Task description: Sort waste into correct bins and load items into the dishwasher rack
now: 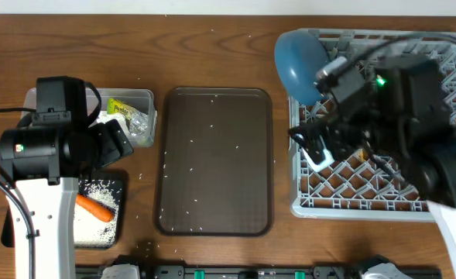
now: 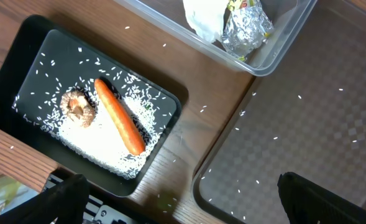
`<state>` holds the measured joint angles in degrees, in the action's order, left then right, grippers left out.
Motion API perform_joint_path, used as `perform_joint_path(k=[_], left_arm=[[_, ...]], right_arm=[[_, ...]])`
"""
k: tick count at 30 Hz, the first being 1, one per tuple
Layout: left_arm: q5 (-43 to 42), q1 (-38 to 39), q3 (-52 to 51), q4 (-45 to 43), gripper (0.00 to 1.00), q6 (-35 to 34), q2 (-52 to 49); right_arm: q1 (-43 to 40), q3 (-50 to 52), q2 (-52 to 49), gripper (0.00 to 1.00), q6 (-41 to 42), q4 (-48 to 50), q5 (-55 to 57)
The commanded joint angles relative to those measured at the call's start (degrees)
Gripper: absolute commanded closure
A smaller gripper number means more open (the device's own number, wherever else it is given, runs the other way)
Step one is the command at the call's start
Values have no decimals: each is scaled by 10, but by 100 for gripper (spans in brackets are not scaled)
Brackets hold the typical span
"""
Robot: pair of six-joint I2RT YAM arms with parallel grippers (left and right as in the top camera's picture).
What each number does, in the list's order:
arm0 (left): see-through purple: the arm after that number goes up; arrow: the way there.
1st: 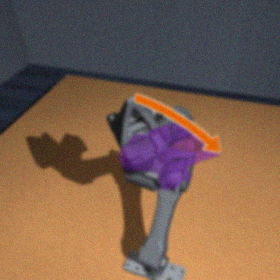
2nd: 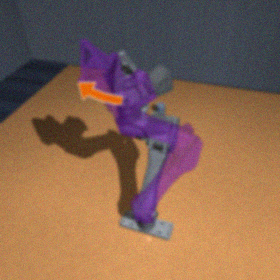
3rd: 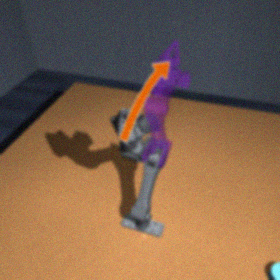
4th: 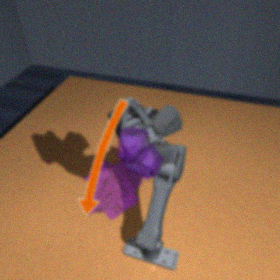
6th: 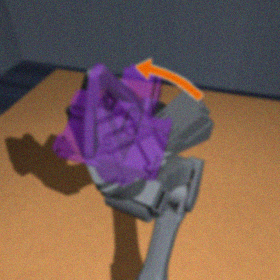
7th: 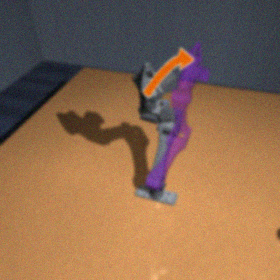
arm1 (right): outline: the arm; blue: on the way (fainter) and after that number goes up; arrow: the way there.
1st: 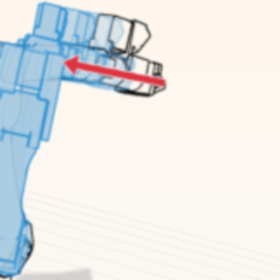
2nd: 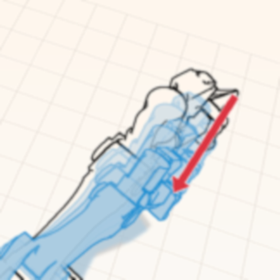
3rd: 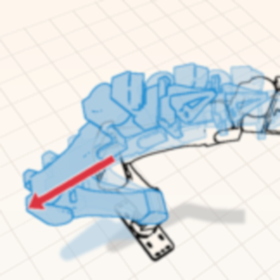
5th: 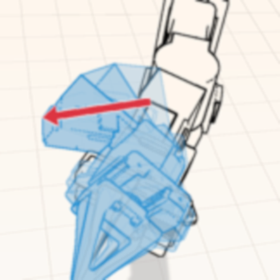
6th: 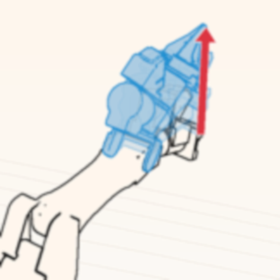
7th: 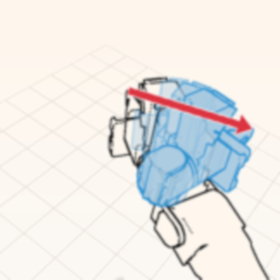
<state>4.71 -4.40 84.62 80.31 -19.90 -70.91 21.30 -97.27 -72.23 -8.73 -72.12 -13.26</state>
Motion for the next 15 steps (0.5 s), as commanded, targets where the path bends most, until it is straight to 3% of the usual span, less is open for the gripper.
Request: perform_joint_path(k=[1, 8, 15], left_arm=[[5, -2, 0, 0, 2, -8, 2], [5, -2, 0, 0, 2, -8, 2], [5, -2, 0, 0, 2, -8, 2]], right_arm=[[1, 21, 50, 1, -61, 21, 36], [-17, 231, 223, 1, -85, 203, 36], [-61, 494, 426, 1, -19, 335, 40]])
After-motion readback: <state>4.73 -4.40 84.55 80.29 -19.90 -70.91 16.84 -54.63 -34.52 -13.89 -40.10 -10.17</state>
